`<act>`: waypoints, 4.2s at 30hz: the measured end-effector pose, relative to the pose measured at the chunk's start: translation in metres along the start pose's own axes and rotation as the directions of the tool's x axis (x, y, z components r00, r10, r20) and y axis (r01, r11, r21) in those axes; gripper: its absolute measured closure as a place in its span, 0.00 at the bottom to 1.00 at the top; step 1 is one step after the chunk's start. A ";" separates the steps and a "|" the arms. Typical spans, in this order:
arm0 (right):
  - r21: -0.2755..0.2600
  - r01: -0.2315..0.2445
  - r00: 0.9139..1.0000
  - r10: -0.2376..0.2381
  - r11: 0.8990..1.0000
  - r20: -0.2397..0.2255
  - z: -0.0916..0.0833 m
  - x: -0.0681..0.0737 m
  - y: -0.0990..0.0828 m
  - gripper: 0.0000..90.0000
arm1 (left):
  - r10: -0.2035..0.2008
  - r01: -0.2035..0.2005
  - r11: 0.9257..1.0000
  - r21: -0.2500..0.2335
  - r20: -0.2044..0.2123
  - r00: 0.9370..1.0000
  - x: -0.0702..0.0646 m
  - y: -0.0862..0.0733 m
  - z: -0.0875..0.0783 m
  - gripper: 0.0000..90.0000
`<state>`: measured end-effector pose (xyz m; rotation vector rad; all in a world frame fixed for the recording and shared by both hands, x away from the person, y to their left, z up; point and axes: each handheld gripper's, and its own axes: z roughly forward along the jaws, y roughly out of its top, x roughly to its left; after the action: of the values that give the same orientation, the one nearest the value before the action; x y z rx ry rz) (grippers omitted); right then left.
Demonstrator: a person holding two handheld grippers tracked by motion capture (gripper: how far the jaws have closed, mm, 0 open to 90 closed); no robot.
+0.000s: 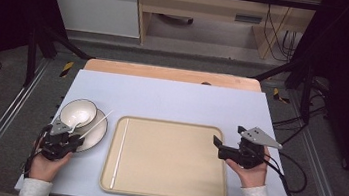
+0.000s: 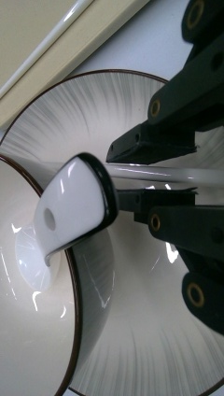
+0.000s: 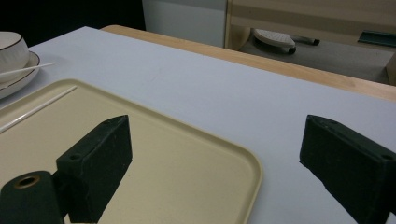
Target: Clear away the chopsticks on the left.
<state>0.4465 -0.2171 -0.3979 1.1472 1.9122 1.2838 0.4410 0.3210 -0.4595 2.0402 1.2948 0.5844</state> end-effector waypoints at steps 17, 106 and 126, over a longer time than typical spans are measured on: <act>0.005 -0.010 1.000 0.010 1.000 -0.003 -0.001 -0.001 0.000 0.10 | 0.012 -0.012 1.000 -0.015 0.011 1.000 -0.012 0.003 -0.006 0.94; -0.003 -0.025 1.000 0.025 1.000 -0.015 -0.003 -0.001 0.001 0.09 | -0.206 0.192 0.967 -0.169 -0.071 0.976 -0.174 0.005 0.026 0.94; 0.003 -0.023 1.000 0.023 1.000 -0.016 -0.002 0.000 0.001 0.09 | -0.169 0.164 0.984 -0.070 -0.079 0.982 -0.177 0.014 0.037 0.94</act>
<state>0.4453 -0.2181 -0.3966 1.1662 1.9182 1.3071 0.4008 0.1451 -0.4805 1.8520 1.4616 0.6318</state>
